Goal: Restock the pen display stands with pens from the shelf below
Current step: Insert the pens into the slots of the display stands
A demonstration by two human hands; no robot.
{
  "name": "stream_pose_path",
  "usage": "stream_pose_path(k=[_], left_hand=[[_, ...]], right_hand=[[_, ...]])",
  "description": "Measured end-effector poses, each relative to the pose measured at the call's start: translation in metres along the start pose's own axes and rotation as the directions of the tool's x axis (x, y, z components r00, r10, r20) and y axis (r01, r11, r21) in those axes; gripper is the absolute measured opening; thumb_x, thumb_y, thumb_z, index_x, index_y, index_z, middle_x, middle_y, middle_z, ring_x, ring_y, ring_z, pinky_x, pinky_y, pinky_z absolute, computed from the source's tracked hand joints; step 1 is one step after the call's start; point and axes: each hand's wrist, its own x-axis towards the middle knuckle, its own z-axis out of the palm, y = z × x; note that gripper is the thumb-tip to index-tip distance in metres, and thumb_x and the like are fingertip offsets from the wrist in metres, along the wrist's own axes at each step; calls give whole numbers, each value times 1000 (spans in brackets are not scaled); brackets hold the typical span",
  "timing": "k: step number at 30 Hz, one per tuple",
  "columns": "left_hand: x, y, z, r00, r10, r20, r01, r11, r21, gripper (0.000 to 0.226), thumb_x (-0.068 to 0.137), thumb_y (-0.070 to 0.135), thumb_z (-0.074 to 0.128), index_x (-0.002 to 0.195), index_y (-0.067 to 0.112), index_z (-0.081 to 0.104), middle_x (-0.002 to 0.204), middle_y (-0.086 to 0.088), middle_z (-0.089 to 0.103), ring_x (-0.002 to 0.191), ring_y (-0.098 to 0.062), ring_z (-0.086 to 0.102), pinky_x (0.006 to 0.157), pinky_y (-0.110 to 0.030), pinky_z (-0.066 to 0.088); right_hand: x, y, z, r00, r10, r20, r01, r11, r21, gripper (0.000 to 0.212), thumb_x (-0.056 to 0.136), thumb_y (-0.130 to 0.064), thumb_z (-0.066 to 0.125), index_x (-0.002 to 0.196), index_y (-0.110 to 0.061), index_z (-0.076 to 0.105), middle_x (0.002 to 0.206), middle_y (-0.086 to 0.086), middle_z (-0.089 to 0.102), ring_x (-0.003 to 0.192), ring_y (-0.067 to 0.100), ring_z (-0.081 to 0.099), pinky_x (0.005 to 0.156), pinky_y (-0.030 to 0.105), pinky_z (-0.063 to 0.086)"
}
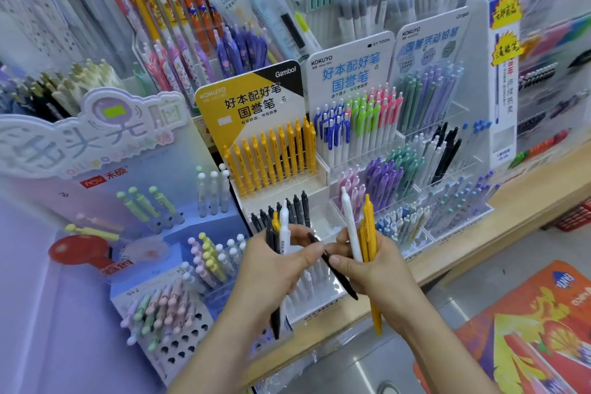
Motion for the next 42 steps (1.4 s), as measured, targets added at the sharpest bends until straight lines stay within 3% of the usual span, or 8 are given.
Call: stream_pose_path(k=[5, 11, 15, 19, 23, 29, 37, 42], left_hand=[[16, 19, -1, 994, 96, 44, -105, 957, 269, 16, 71, 19, 84, 79, 20, 70, 70, 13, 69, 61, 2, 61, 55, -9, 45], [48, 46, 2, 976, 219, 8, -202, 885, 419, 16, 72, 18, 83, 73, 22, 68, 70, 7, 69, 66, -4, 63, 62, -19, 50], [79, 61, 6, 933, 360, -4, -271, 709, 651, 18, 75, 28, 81, 81, 19, 67, 75, 5, 66, 70, -13, 60, 63, -29, 47], [99, 57, 14, 936, 342, 82, -266, 534, 803, 21, 83, 32, 74, 87, 17, 60, 77, 0, 62, 70, -20, 56, 57, -29, 35], [109, 51, 19, 941, 327, 92, -251, 488, 836, 21, 85, 34, 72, 86, 21, 54, 79, 1, 59, 71, -21, 52, 60, -29, 34], [118, 51, 17, 940, 323, 112, -258, 456, 852, 20, 85, 33, 72, 89, 18, 58, 78, -2, 63, 71, -23, 56, 60, -31, 40], [123, 30, 26, 950, 275, 149, -257, 417, 872, 21, 86, 33, 70, 102, 22, 61, 89, -3, 68, 79, -25, 59, 63, -31, 43], [132, 23, 29, 937, 269, 223, -287, 227, 931, 28, 89, 37, 65, 111, 20, 60, 94, -4, 70, 86, -26, 64, 69, -36, 53]], right_hand=[[6, -6, -2, 998, -59, 5, 59, 994, -90, 23, 81, 4, 73, 96, -7, 60, 78, 1, 74, 63, 3, 65, 55, 16, 47], [36, -21, -17, 990, -121, -66, 120, 993, -17, 21, 84, 2, 70, 97, -13, 62, 89, 2, 76, 75, 5, 69, 57, 13, 48], [55, -35, -38, 971, -188, -147, 186, 982, -26, 16, 88, 0, 66, 95, -14, 61, 88, 2, 76, 75, 2, 69, 58, 12, 46], [62, -43, -50, 968, -193, -159, 199, 980, 20, 17, 90, 5, 61, 93, -12, 59, 85, 3, 75, 72, -1, 69, 51, 9, 45], [68, -38, -56, 981, -127, -148, 131, 991, 15, 8, 93, -6, 61, 93, -13, 63, 88, 10, 74, 52, 0, 54, 48, 15, 40], [73, -36, -57, 996, 28, -83, -13, 986, 168, 18, 96, -5, 51, 99, -8, 68, 79, 14, 59, 57, 15, 40, 47, 27, 27], [70, -36, -62, 999, 32, 31, -38, 978, 204, 19, 98, -7, 52, 107, -5, 69, 65, 6, 56, 54, 13, 51, 48, 19, 45], [70, -33, -64, 1000, 3, -8, -1, 974, 228, 15, 95, -6, 56, 104, -1, 67, 66, 5, 61, 60, 15, 57, 54, 23, 51]])
